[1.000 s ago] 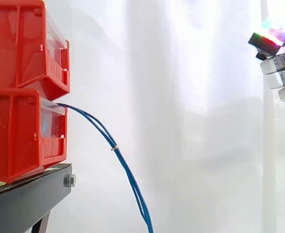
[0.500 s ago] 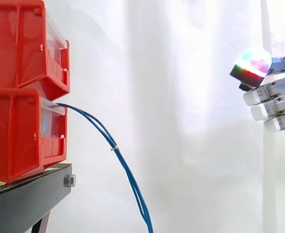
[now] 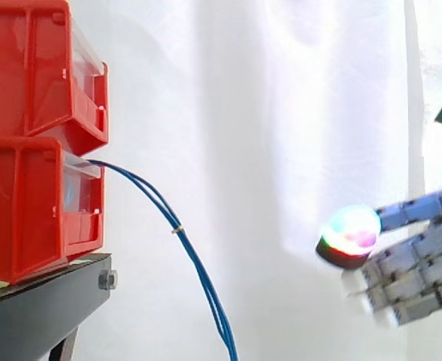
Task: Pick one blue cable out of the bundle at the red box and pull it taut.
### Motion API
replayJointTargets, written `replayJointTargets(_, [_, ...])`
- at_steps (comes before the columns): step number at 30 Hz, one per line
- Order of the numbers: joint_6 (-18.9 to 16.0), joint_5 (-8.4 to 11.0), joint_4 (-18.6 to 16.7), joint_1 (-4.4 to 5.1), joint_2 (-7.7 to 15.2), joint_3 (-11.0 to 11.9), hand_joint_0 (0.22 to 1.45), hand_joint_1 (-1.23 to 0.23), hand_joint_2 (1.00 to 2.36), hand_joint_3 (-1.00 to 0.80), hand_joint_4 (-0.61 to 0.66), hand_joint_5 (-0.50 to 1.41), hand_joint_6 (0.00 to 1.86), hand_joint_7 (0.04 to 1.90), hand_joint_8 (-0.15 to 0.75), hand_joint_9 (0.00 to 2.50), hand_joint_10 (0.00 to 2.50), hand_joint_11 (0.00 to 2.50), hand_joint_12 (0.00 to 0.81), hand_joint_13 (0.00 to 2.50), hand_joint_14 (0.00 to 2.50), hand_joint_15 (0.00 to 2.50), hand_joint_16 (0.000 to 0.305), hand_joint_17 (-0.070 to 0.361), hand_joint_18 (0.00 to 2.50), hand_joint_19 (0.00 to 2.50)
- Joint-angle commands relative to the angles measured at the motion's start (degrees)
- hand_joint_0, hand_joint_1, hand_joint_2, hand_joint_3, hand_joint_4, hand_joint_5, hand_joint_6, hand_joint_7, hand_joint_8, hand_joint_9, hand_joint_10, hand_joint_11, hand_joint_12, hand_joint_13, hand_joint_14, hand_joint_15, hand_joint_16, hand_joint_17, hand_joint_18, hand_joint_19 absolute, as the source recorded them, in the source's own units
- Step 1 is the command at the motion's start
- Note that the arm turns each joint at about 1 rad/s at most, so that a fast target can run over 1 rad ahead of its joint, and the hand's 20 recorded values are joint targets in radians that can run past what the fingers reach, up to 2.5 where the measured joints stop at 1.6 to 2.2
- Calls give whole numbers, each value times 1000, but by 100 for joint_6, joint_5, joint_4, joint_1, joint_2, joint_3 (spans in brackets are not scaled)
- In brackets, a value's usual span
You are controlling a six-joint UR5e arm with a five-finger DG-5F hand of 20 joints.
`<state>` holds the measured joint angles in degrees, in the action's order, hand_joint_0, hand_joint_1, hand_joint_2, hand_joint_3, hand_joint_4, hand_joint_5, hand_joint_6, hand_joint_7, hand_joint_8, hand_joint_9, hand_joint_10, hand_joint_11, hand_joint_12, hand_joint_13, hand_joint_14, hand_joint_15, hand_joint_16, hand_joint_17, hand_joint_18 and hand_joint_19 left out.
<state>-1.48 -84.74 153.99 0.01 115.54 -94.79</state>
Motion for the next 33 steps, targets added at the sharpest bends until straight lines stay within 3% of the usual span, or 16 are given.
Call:
replayJointTargets(1, [-1,116,-634,43,329,4,439,-716,1000,-500,208,-221,501,639,258,302,0,21,340,140,2,75,56,127,0,74])
replayJointTargets(3, [-10,283,-915,78,488,22,442,-710,1000,-500,202,-220,501,651,252,274,0,43,337,98,1,83,56,127,0,86])
replayJointTargets(5, [34,406,-1029,104,505,48,443,-731,1000,-500,198,-213,501,647,255,288,0,38,337,74,2,69,57,129,0,43])
replayJointTargets(12, [140,810,-977,210,593,57,446,-760,1000,-500,188,-198,501,667,241,247,0,46,335,0,0,49,57,128,0,0])
replayJointTargets(16, [157,933,-950,263,646,241,448,-770,1000,-500,181,-193,501,671,240,241,0,43,334,0,1,49,57,129,0,0])
replayJointTargets(19, [192,907,-695,298,874,628,453,-774,1000,-500,181,-189,501,670,241,254,0,37,332,0,0,43,57,129,0,0])
replayJointTargets(20, [8,758,-493,280,1340,1129,453,-775,1000,-500,183,-187,501,670,246,276,0,42,332,0,0,50,57,128,0,0])
replayJointTargets(21, [-89,608,-414,280,1525,1357,453,-777,1000,-500,185,-187,501,672,246,282,0,36,331,0,0,45,57,128,0,0])
replayJointTargets(24, [-186,424,-229,298,1806,1788,455,-766,1000,-500,188,-184,501,670,249,311,0,51,331,27,0,54,56,126,0,0])
replayJointTargets(26, [-186,388,-133,306,1903,1999,455,-767,1000,-500,194,-183,501,672,250,317,0,50,330,37,0,53,56,127,0,0])
replayJointTargets(28, [-194,362,25,315,2070,2386,459,-756,1000,-500,204,-183,501,671,252,329,1,55,331,55,2,63,56,126,0,0])
replayJointTargets(30, [-194,318,104,315,2193,2597,461,-743,1000,-500,224,-183,501,677,253,335,0,58,331,62,0,61,56,126,0,5])
replayJointTargets(33, [-186,265,96,359,2254,2658,464,-729,1000,-500,238,-182,501,680,252,336,0,58,330,65,2,60,55,125,0,6])
